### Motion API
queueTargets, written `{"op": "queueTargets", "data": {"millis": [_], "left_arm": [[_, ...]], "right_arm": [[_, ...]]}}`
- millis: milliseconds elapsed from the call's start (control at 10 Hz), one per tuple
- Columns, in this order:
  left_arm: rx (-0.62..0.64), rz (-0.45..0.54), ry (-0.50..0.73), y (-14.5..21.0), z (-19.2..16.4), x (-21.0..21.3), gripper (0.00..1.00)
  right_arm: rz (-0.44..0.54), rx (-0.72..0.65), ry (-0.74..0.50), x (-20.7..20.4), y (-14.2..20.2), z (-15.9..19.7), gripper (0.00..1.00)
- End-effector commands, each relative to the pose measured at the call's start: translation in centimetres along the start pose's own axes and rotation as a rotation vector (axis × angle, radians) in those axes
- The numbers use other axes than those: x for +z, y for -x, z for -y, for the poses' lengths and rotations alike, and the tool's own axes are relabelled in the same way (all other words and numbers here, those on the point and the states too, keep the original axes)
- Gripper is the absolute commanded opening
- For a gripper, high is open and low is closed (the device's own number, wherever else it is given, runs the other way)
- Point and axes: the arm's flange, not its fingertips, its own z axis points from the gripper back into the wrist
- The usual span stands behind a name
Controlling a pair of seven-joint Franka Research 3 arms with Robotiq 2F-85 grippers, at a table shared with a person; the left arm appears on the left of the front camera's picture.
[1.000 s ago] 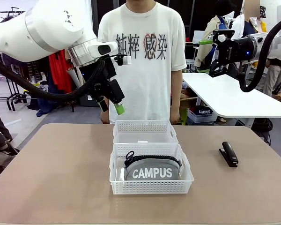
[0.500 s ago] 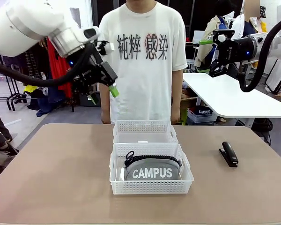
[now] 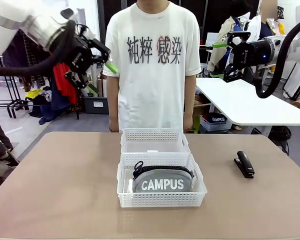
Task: Distribute items into two baskets.
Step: Pick up the Stapler that the person points to.
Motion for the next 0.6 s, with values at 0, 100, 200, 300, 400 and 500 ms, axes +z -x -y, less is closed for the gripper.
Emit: {"op": "queueTargets", "data": {"millis": [0, 100, 200, 300, 400, 500], "left_arm": [[0.090, 0.081, 0.098, 1.0, -0.9, 1.7, 1.00], [0.108, 0.103, 0.128, 1.0, -1.4, 2.2, 1.00], [0.125, 0.112, 0.152, 0.8, -1.8, 2.7, 1.00], [0.132, 0.128, 0.168, 0.7, -2.0, 2.8, 1.00], [0.114, 0.118, 0.158, 0.8, -2.0, 2.8, 1.00], [0.114, 0.107, 0.135, 0.2, -2.1, 3.5, 1.00]], "right_arm": [[-0.006, 0.006, 0.014, 0.1, 0.0, -0.2, 1.00], [-0.006, 0.006, 0.014, 0.1, 0.0, -0.2, 1.00], [-0.006, 0.006, 0.014, 0.1, 0.0, -0.2, 1.00], [-0.006, 0.006, 0.014, 0.1, 0.0, -0.2, 1.00], [-0.006, 0.006, 0.014, 0.1, 0.0, -0.2, 1.00], [-0.006, 0.006, 0.014, 0.1, 0.0, -0.2, 1.00]]}}
